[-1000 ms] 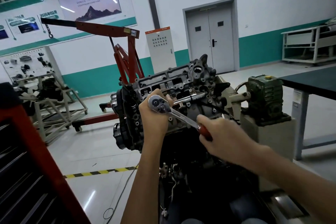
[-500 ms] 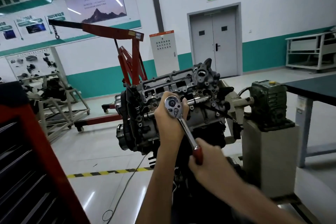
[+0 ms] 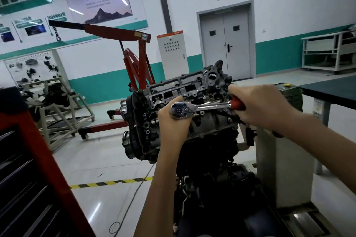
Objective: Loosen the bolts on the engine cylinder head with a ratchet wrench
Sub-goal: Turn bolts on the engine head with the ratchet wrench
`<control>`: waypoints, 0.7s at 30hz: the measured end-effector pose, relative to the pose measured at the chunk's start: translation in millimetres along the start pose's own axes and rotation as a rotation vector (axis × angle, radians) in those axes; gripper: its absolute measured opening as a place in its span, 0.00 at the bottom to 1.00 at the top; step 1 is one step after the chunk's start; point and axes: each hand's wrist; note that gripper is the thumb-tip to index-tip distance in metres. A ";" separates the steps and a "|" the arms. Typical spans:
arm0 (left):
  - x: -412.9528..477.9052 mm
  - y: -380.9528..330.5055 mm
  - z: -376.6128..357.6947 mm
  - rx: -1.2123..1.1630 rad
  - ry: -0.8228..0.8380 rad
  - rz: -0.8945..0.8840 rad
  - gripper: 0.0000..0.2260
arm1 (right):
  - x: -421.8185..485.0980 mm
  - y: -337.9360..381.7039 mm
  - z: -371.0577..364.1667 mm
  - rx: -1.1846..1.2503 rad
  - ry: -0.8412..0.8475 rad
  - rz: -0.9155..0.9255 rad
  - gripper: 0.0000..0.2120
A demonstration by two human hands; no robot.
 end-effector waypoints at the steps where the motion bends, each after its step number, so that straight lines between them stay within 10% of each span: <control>1: -1.5 1.8 1.1 0.001 -0.011 -0.003 0.15 | -4.3 5.7 -3.7 0.007 0.025 -0.025 0.07; 11: -4.9 0.8 -17.2 0.029 0.010 -0.130 0.12 | -69.5 132.0 -81.7 0.999 0.025 -0.502 0.14; 21: 4.3 0.1 -8.4 0.105 0.095 -0.028 0.19 | -16.8 -9.8 -13.8 0.068 0.109 -0.071 0.09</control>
Point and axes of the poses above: each hand's wrist, its own x-axis towards the middle knuckle, its own z-axis out of the back of the hand, y = z × x, and after that the axes turned 1 degree about y, right-handed
